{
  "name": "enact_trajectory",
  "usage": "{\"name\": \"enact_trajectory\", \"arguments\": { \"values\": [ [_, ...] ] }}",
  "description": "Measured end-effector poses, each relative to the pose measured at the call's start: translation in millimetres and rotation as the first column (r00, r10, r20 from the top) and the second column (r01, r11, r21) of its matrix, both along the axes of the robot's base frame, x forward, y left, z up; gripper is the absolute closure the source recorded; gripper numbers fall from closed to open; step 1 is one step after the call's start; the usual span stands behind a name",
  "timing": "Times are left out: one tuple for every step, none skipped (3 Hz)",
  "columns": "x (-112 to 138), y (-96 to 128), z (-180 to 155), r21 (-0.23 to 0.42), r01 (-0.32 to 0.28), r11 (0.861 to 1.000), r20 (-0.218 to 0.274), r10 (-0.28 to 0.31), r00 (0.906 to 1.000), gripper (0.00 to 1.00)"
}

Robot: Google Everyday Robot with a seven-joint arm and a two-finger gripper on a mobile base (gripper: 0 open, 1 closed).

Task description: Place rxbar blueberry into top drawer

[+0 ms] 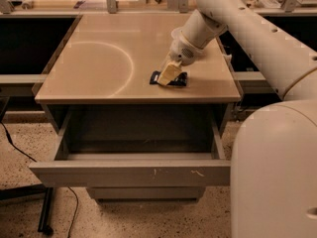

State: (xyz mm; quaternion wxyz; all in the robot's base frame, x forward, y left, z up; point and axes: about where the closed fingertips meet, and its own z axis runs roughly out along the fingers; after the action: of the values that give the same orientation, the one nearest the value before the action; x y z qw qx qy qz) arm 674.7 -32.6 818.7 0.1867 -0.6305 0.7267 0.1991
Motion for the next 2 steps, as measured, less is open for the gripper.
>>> {"name": "enact_trajectory", "arguments": {
  "values": [
    [-18,-28,28,0.013,0.125,0.992,0.07,-0.125,0.9897,1.0],
    [-56,-72,76,0.036,0.303,0.952,0.184,-0.305,0.9345,1.0]
  ]
}}
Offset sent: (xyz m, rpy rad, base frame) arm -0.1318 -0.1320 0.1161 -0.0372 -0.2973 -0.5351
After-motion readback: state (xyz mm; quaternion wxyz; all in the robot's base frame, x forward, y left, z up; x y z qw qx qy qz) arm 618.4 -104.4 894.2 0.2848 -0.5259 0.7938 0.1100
